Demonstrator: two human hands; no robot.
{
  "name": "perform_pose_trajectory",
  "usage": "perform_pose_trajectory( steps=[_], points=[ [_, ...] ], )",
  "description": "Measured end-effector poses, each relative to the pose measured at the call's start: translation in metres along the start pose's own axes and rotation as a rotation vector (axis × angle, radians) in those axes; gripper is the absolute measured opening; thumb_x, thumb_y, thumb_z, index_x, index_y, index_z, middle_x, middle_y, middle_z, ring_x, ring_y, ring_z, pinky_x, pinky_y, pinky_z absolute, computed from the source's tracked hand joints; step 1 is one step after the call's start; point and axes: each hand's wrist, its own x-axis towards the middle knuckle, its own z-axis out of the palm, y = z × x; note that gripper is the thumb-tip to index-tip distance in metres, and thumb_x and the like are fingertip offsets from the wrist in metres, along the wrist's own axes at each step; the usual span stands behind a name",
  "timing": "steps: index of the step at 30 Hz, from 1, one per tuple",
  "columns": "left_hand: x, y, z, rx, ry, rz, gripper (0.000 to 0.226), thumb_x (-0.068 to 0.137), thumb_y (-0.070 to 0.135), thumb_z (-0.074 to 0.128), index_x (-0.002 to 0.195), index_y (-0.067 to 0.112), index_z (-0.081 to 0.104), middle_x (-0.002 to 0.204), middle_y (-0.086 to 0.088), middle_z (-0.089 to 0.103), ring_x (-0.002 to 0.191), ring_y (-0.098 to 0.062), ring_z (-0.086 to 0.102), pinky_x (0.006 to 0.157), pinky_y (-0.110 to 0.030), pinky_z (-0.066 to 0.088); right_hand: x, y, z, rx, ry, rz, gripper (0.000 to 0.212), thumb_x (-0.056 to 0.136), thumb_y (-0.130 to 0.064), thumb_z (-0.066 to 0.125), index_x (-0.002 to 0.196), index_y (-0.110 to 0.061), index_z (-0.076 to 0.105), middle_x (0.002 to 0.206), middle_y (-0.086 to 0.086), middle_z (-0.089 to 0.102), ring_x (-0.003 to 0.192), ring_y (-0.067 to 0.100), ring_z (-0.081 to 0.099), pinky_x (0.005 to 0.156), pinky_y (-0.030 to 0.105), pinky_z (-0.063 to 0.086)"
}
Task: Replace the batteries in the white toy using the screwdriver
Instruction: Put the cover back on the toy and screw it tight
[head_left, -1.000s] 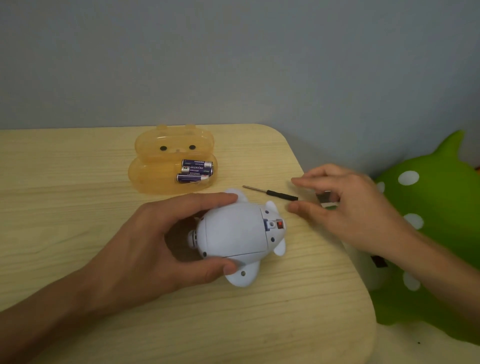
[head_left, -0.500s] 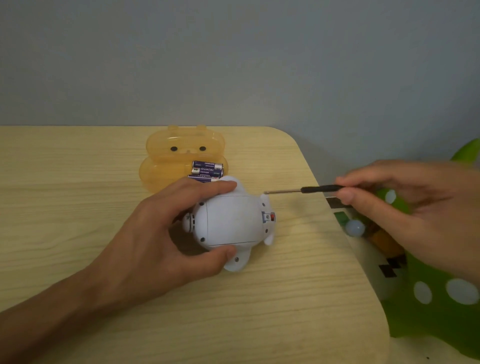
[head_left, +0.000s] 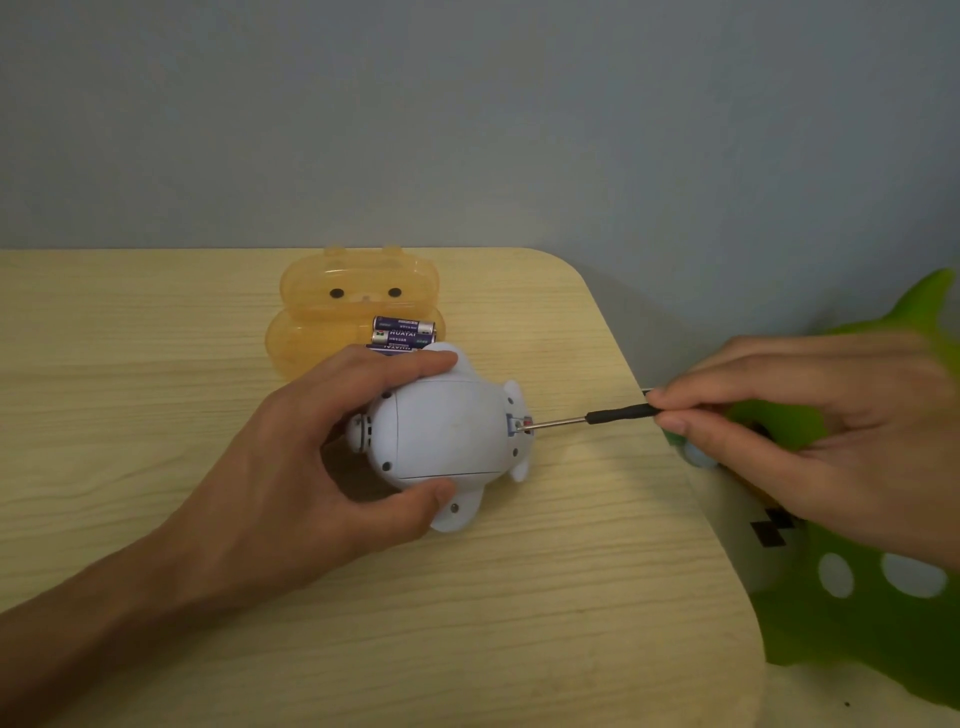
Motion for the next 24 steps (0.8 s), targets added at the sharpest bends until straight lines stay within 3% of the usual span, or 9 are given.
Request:
perform_pose_trajectory(
  steps=[1,3,15,24],
  points=[
    [0.0,0.0,0.0,-0.001,-0.002,0.001,0.072,0.073,0.044,0.08,0.142,0.033,0.06,0.137,0.016,0.063,0.132,-0.011,0.06,0.098,-0.015,0.05,0.014,-0.015,0.009,-0.023,0.057,-0.049,0.009,0.085,-0.015,0.078,0.092,-0.013,0.083,0.083,-0.014,0.075,0.077,-0.001,0.07,0.074,0.002,0.047],
    [0.0,0.0,0.0,-0.003,-0.003,-0.003,0.073,0.073,0.044,0.08,0.142,0.034,0.06,0.137,0.016,0.063,0.132,-0.012,0.06,0.098,-0.017,0.051,0.031,-0.014,0.005,-0.034,0.018,0.06,0.009,0.086,-0.015,0.078,0.092,-0.012,0.084,0.083,-0.012,0.075,0.076,0.0,0.069,0.074,0.002,0.047],
    [0.0,-0.001,0.0,-0.012,-0.016,0.004,0.073,0.074,0.043,0.08,0.143,0.034,0.059,0.139,0.014,0.062,0.135,-0.012,0.058,0.103,-0.018,0.049,0.022,0.001,0.016,-0.026,0.083,0.076,0.012,0.087,-0.015,0.077,0.096,-0.012,0.085,0.085,-0.012,0.078,0.076,0.003,0.072,0.076,0.005,0.05],
    [0.0,0.0,0.001,-0.004,-0.013,0.006,0.074,0.072,0.044,0.081,0.143,0.034,0.06,0.136,0.014,0.063,0.131,-0.012,0.06,0.098,-0.015,0.05,0.028,-0.019,0.013,-0.103,0.134,-0.036,0.013,0.092,-0.016,0.073,0.098,-0.009,0.083,0.088,-0.005,0.075,0.078,-0.001,0.063,0.076,0.002,0.041]
  ],
)
